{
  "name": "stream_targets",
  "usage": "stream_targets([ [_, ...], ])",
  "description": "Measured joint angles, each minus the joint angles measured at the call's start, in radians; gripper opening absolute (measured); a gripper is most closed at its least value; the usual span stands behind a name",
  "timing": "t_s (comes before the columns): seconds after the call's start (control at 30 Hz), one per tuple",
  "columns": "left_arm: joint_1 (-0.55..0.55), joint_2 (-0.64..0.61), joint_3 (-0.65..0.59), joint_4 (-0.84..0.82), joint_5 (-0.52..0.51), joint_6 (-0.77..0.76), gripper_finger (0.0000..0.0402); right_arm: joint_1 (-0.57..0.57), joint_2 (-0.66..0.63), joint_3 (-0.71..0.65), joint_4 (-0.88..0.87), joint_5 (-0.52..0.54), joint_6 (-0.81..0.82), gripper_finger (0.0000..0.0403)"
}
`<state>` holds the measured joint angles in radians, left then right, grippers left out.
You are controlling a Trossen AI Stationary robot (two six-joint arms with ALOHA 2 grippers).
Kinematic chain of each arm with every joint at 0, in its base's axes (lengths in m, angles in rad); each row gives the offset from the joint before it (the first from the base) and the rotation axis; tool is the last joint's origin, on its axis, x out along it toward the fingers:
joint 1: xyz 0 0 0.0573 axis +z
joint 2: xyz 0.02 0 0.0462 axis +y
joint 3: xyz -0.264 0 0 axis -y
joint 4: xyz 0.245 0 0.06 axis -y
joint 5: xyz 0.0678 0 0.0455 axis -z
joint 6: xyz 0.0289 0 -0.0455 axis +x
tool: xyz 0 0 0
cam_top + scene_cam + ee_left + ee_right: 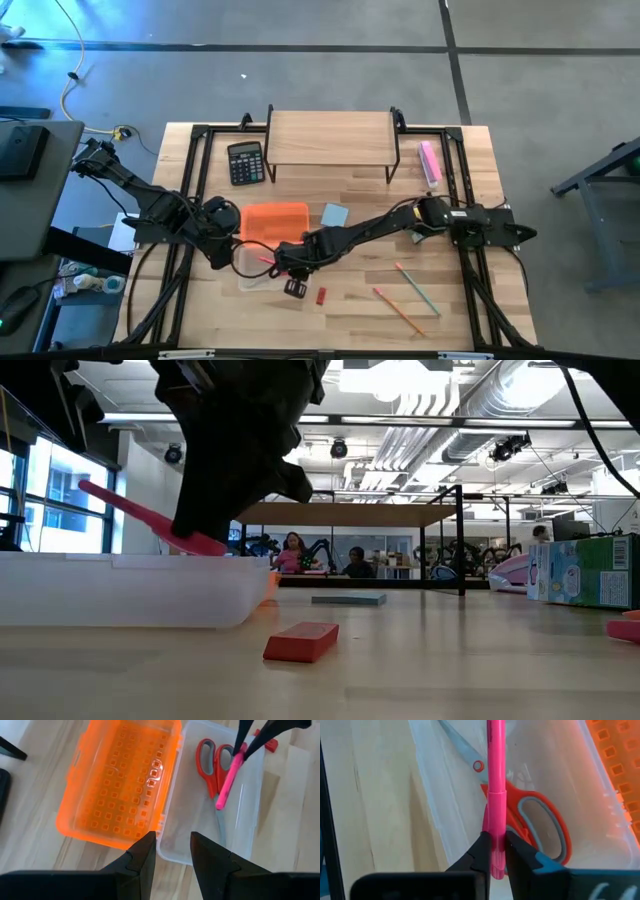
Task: Pack school essentials
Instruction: Put the pink pen into the supply box, then put the blue sticky note into the supply box
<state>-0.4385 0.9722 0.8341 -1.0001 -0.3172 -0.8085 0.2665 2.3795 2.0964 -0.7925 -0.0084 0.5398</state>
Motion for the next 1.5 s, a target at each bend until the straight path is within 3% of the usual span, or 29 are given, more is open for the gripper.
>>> stream_targets([
  [0.1,0.0,0.0,0.0,0.0,0.001,0.0,0.011,0.0,0.0,0.0,0.001,0.0,0.001,0.0047],
  [0.33,0.0,0.0,0.0,0.0,0.03,0.042,0.011,0.0,0.0,0.0,0.001,-0.002,0.073,0.0137],
  [0.47,0.0,0.0,0.0,0.0,0.03,0.051,0.011,0.0,-0.001,0.015,-0.026,-0.026,0.142,0.0162],
  [0.57,0.0,0.0,0.0,0.0,0.029,0.053,0.011,0.004,-0.001,0.051,-0.078,0.007,0.169,0.0164],
  [0.87,0.0,0.0,0.0,0.002,0.052,0.053,0.0128,0.047,-0.003,0.261,-0.345,0.243,0.228,0.0165],
  [1.17,0.0,0.0,0.0,0.009,0.048,0.054,0.0173,0.079,-0.087,0.226,-0.464,0.374,0.329,0.0165],
  [1.5,0.0,0.0,0.0,0.172,0.02,0.22,0.0193,0.133,-0.169,0.226,-0.677,0.549,0.497,0.0165],
])
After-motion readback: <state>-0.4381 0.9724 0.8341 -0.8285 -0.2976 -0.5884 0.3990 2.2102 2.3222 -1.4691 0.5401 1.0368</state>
